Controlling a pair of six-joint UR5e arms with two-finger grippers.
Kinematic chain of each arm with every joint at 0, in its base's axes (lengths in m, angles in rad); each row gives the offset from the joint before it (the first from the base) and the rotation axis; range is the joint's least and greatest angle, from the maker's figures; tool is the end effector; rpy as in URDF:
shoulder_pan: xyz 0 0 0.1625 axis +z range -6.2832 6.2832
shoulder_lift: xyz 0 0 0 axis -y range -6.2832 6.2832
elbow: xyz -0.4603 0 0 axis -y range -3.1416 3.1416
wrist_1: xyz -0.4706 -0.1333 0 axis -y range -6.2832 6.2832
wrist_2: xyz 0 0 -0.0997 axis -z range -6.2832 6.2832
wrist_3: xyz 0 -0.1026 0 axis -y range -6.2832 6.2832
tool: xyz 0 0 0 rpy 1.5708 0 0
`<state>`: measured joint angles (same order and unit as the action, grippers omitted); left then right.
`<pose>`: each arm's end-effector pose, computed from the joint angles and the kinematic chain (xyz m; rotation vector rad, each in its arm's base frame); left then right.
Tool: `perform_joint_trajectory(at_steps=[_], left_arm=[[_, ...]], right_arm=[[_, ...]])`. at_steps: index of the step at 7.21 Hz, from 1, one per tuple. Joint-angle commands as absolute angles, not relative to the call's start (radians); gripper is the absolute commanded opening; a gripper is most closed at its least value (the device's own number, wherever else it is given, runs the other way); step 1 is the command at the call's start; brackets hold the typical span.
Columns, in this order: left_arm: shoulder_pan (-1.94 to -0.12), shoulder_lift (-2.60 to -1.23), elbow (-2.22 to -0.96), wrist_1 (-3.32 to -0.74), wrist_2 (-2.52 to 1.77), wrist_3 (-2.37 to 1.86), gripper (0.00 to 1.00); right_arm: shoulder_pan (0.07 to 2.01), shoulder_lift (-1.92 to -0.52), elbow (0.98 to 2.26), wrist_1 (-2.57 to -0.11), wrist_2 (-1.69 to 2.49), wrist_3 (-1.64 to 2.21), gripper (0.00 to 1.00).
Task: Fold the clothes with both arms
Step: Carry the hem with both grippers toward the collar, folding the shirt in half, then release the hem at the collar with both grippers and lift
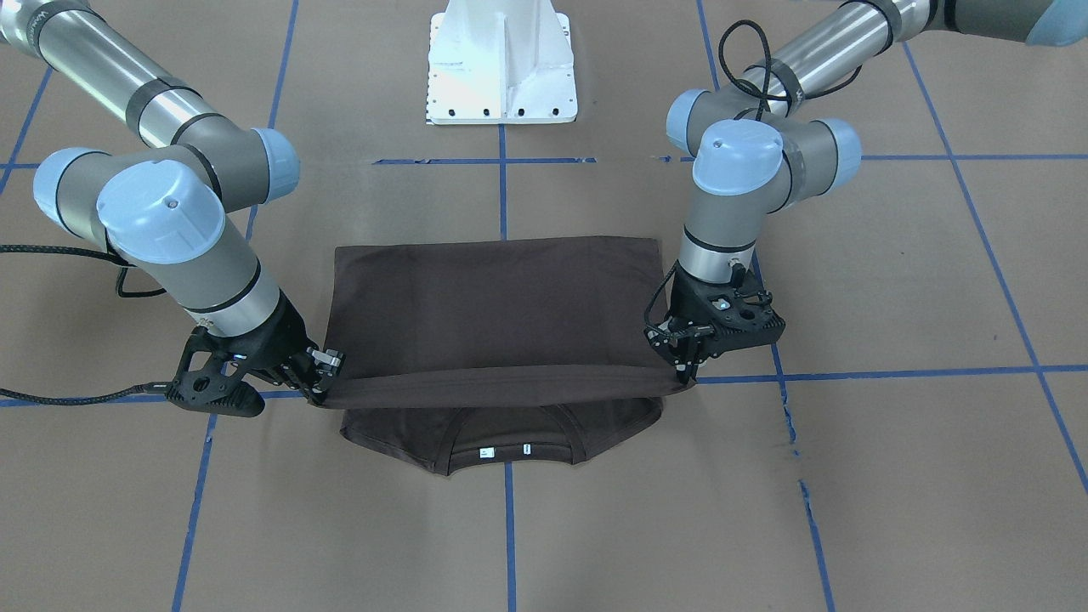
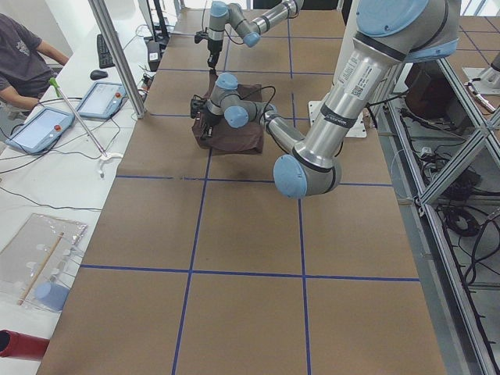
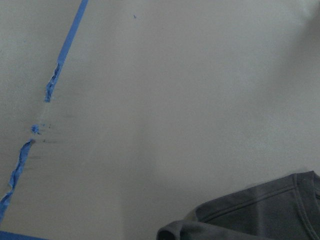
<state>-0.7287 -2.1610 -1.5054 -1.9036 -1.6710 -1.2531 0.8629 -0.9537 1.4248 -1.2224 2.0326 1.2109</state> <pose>0.5193 -0.6284 0.3005 0.3485 0.7933 -0.3422 -0.4672 -0.6806 0.3142 0.1054 -0.9105 0.2783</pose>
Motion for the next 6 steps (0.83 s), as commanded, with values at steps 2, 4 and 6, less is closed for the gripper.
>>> perform_joint_trajectory(at_steps=[2, 4, 6], left_arm=[[-0.729, -2.174, -1.499, -1.904, -1.671, -1.259, 0.00], [-0.729, -2.180, -1.500, -1.902, -1.671, -1.259, 0.00], [-0.729, -2.180, -1.506, -1.902, -1.672, -1.261, 0.81]], right_arm=[[0.864, -0.942, 1.416, -1.210, 2.033, 1.212, 0.00], [0.862, -0.946, 1.417, -1.159, 2.034, 1.216, 0.00], [0.864, -0.956, 1.416, -1.134, 2.040, 1.218, 0.71]])
